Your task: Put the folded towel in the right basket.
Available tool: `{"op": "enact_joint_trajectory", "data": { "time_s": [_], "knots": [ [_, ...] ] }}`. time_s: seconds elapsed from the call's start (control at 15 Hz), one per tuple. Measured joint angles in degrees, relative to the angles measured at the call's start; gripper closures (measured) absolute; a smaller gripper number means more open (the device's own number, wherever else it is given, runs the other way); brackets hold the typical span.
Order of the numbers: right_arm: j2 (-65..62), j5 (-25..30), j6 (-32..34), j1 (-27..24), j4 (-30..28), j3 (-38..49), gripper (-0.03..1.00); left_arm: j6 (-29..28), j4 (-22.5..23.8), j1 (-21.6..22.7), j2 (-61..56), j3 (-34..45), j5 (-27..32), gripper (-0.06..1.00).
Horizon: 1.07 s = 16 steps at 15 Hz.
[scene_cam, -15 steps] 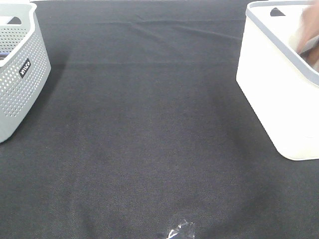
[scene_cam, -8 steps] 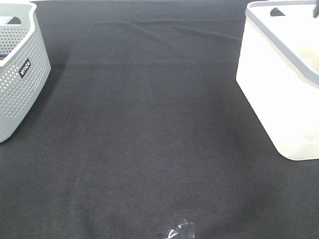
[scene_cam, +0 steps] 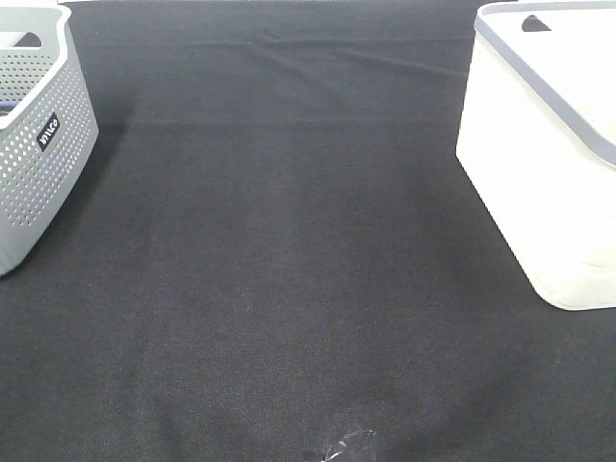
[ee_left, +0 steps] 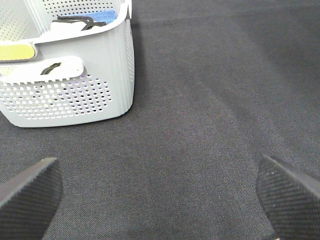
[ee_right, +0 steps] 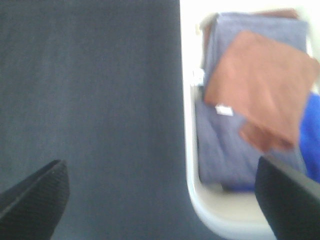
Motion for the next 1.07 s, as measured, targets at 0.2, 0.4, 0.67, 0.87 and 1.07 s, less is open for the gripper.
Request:
{"op": "enact_joint_trajectory", "data": {
  "time_s": [0.2, 0.4, 0.67, 0.87, 1.07],
  "knots": [
    [-15.01, -2.75, -0.06, 0.06, 0.00, 12.55, 0.00, 0.00, 0.00, 0.00, 0.00, 0.00, 0.00, -0.04],
    [-41.48, -8.82, -1.89, 0.06, 0.00, 32.20, 0.00, 0.00, 0.00, 0.00, 0.00, 0.00, 0.00, -0.04],
    [-66.00, -12.38, -3.61, 0.06, 0.00, 49.10, 0.00, 0.00, 0.00, 0.00, 0.00, 0.00, 0.00, -0.04],
    [-76.78, -9.85, -3.61, 0.06, 0.00, 55.35, 0.00, 0.00, 0.00, 0.00, 0.00, 0.00, 0.00, -0.04],
    [-77.06, -7.16, -4.87, 0.06, 0.00, 58.27, 0.00, 0.00, 0.00, 0.00, 0.00, 0.00, -0.06, -0.04]
  ]
}}
